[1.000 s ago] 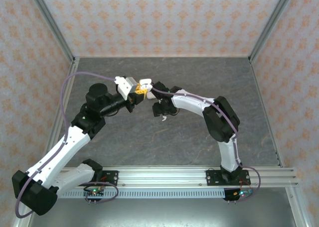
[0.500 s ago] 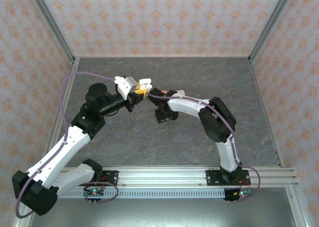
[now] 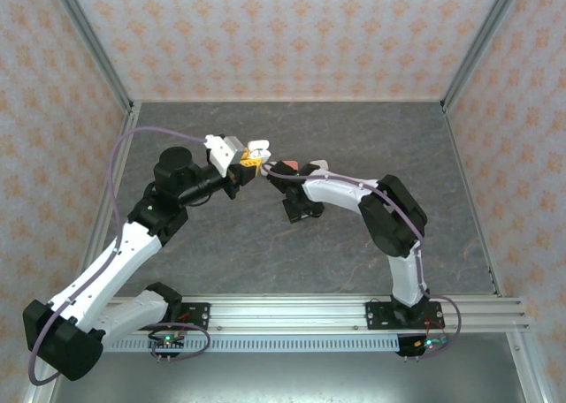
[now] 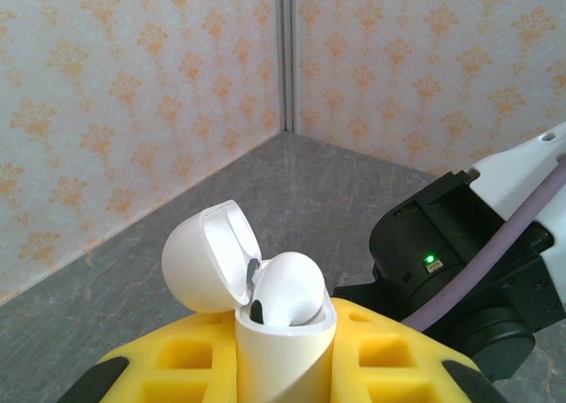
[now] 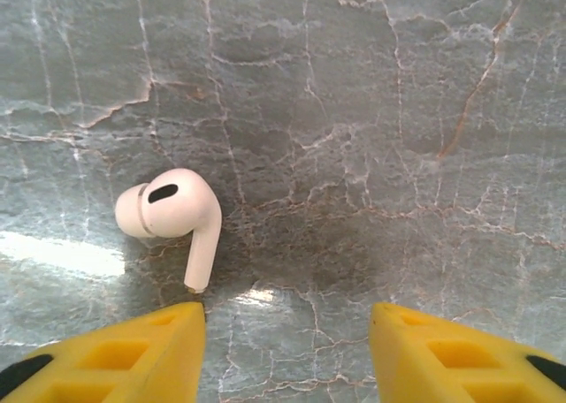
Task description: Insert the wireless bluetooth earbuds into the charging case
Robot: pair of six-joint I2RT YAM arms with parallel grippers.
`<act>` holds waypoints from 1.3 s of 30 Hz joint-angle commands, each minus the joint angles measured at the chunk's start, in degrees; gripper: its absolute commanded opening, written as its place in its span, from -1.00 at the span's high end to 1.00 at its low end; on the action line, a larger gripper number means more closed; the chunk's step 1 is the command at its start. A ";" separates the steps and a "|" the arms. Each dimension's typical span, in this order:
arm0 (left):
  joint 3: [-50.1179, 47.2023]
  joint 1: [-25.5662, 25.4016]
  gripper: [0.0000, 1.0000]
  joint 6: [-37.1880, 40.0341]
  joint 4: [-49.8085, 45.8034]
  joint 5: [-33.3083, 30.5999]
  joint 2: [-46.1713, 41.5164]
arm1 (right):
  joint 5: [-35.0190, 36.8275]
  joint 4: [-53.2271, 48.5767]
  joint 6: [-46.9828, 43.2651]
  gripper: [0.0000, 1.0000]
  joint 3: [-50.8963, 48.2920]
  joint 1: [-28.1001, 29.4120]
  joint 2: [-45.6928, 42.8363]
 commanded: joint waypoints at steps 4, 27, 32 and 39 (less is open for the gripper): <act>1.02 0.49 1.00 -0.73 2.01 0.87 -0.06 | -2.01 1.91 0.42 -0.16 2.81 -0.08 -2.01; 1.64 0.45 1.00 -0.55 1.40 0.58 0.22 | -5.56 1.27 0.81 0.20 8.57 -1.40 6.98; 1.60 0.49 1.00 -0.39 1.35 0.52 0.22 | -5.40 0.37 0.56 0.31 8.25 -1.40 6.84; 1.52 0.48 1.00 -0.68 1.67 0.53 0.66 | -5.70 1.05 1.02 0.54 7.60 -1.64 5.55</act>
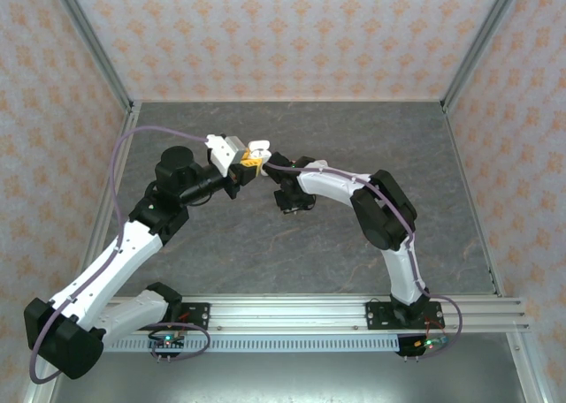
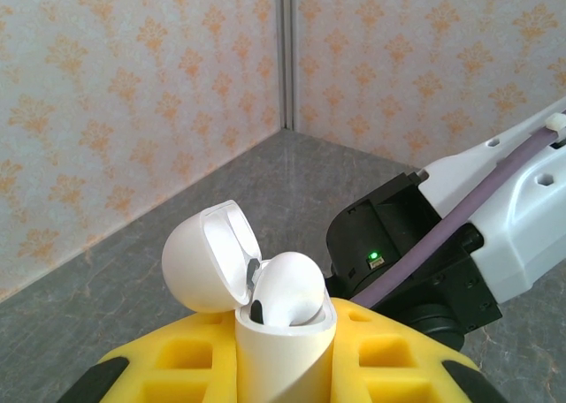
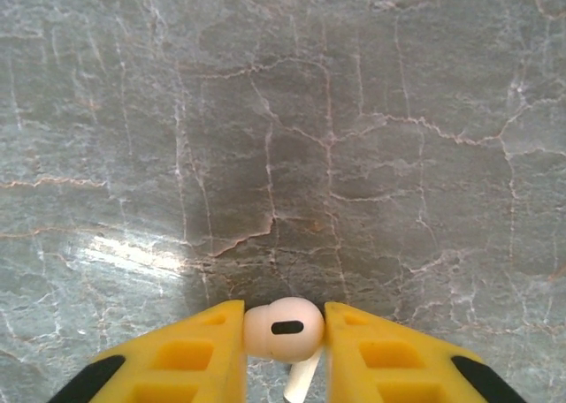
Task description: Insert the wireless bluetooth earbuds into the charging case
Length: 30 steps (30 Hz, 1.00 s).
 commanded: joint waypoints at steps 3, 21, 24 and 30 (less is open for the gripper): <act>1.29 0.42 1.00 -1.01 2.30 0.59 0.25 | 1.32 0.14 0.82 0.54 -0.31 -0.35 -3.02; -2.21 0.52 1.00 -9.32 12.15 -0.02 1.53 | 4.65 23.08 2.85 0.54 -12.32 -0.81 -37.63; -3.05 0.56 1.00 -12.40 14.81 -0.78 2.44 | 2.89 30.41 2.92 0.54 -15.33 -0.23 -42.84; -4.31 0.52 1.00 -18.08 19.85 0.16 4.74 | -1.10 41.59 3.99 0.54 -18.57 2.21 -46.88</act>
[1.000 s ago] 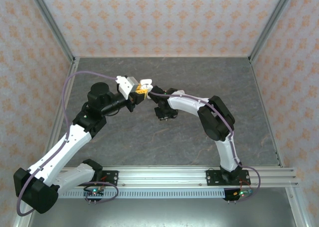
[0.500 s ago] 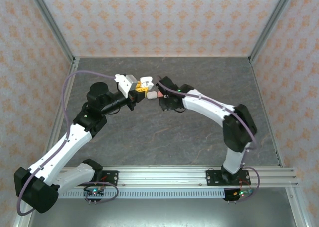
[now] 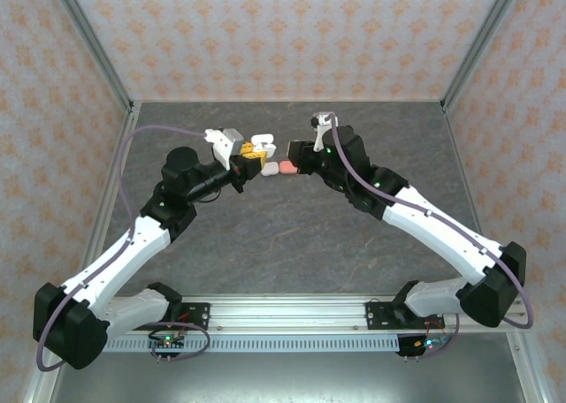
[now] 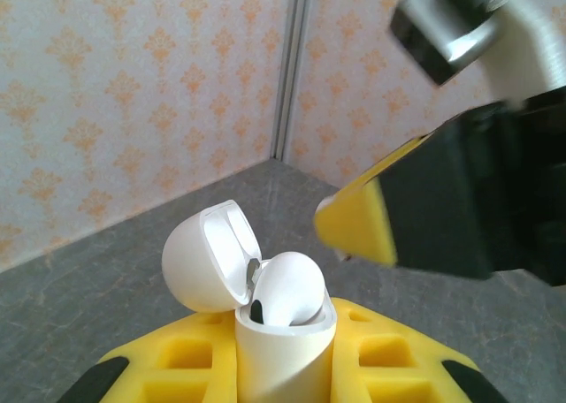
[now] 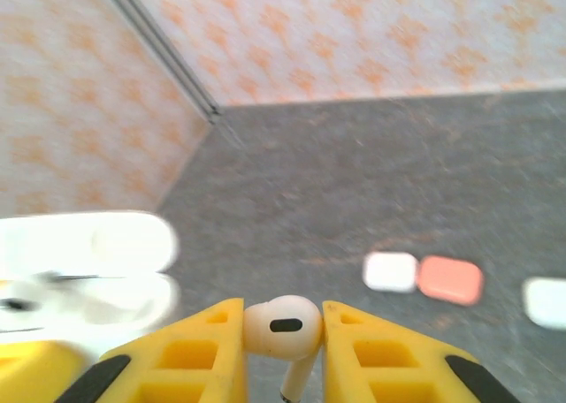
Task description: Insert the wireless bluetooth earbuds into the charging case
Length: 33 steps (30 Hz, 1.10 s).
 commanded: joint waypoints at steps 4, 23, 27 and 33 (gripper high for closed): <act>-0.86 0.55 1.00 -5.75 8.40 2.67 1.50 | -3.04 13.14 0.55 0.54 -1.43 3.07 -0.82; -0.24 0.54 1.00 -4.93 8.06 6.13 2.10 | -0.17 6.75 -3.86 0.55 4.77 3.72 4.23; -0.29 0.58 1.00 -4.24 7.52 5.66 1.58 | 0.73 3.74 -3.70 0.55 4.40 3.71 3.11; -0.40 0.56 1.00 -3.93 7.71 5.65 1.30 | 1.81 1.79 -3.44 0.55 3.22 3.72 1.85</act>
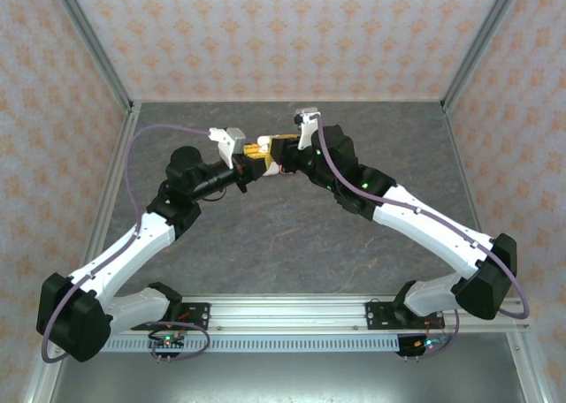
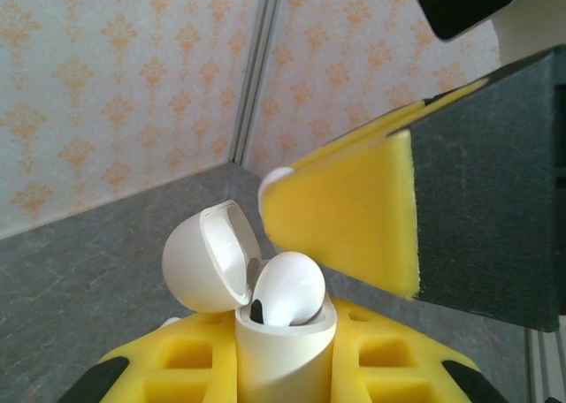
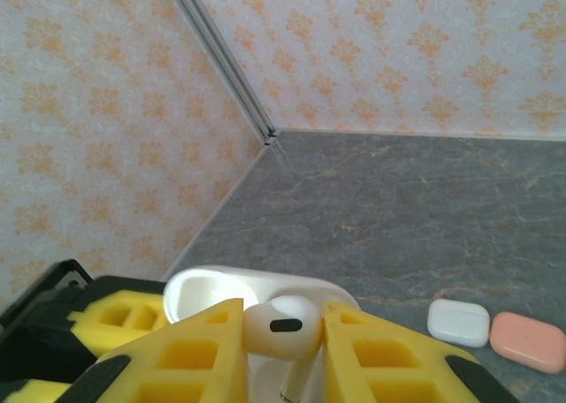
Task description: Insert the wireless bluetooth earbuds into the charging case
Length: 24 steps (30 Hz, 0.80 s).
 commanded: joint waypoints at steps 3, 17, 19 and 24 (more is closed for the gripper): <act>0.24 0.53 1.00 1.00 2.88 0.88 -0.96 | 1.94 -4.10 -0.81 0.54 0.68 0.24 -1.69; 0.02 0.53 1.00 1.00 3.58 1.44 -1.80 | -3.07 -3.98 2.35 0.42 1.80 0.25 -0.60; 0.03 0.52 1.00 0.88 3.71 1.58 -1.69 | -3.66 -3.74 3.29 0.39 2.14 0.14 -0.66; 0.14 0.54 1.00 0.64 4.01 2.06 -1.50 | -6.32 -2.58 6.24 0.27 3.07 -0.64 -0.55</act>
